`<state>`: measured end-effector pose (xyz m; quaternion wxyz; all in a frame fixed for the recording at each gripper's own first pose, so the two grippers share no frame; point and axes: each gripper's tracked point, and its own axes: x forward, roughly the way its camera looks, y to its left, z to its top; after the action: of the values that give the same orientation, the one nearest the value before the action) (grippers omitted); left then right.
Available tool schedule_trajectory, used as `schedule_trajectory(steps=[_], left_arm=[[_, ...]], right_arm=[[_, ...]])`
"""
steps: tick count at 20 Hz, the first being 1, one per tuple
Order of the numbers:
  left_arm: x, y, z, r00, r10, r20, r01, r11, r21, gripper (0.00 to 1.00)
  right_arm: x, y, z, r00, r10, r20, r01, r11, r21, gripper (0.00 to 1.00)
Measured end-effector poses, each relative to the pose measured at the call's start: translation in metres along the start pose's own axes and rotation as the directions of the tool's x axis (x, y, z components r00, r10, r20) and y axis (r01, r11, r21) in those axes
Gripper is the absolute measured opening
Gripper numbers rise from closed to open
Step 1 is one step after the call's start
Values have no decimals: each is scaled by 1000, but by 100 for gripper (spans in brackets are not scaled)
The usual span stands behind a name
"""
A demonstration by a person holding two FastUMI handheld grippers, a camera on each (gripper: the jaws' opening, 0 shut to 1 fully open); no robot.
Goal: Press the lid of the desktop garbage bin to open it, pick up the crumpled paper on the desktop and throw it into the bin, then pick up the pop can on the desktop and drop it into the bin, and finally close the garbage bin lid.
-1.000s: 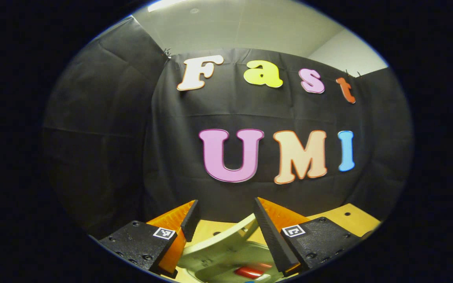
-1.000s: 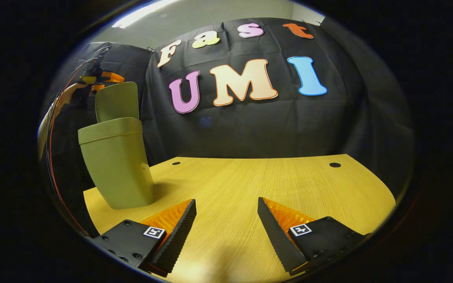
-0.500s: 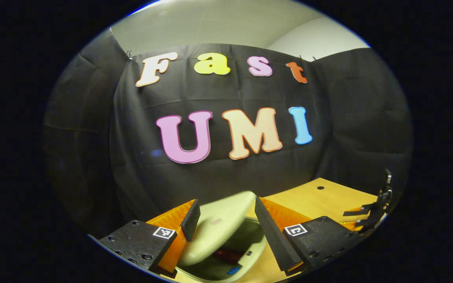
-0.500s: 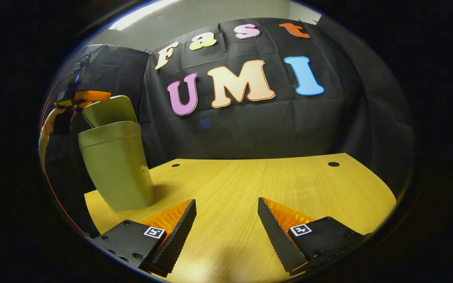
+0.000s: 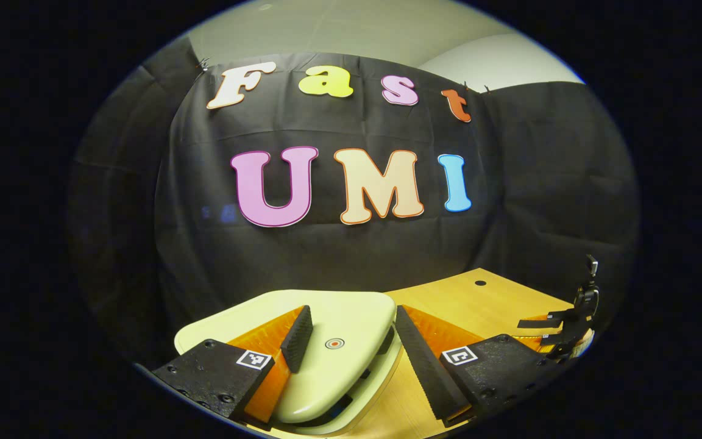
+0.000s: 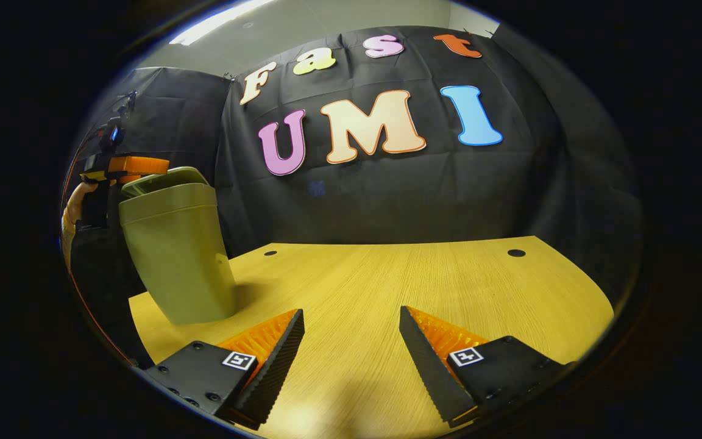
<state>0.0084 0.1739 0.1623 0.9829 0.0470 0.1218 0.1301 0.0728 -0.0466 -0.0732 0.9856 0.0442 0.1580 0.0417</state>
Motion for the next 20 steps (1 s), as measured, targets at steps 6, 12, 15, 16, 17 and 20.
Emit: schedule_trajectory(steps=[6,12,15,16,17,20], left_arm=[[1,2,-16,1000,-3,-21,2,999,-55,87],[3,2,-22,1000,25,0,-25,999,32,88],[5,4,-19,998,54,14,-55,997,53,90],[4,1,-22,999,51,7,-51,997,63,90],[4,1,-20,999,50,10,-51,997,58,90],[4,3,-21,999,42,-14,-42,998,56,91]], right_arm=[[1,-3,-3,1000,-7,-8,7,1000,4,99],[5,0,-6,1000,0,-20,0,1000,5,99],[5,5,-11,999,11,-30,-11,1000,6,99],[5,7,-11,999,15,-33,-15,1000,6,99],[7,9,-11,999,18,-34,-18,1000,7,99],[9,8,-13,999,17,-40,-16,1000,7,99]])
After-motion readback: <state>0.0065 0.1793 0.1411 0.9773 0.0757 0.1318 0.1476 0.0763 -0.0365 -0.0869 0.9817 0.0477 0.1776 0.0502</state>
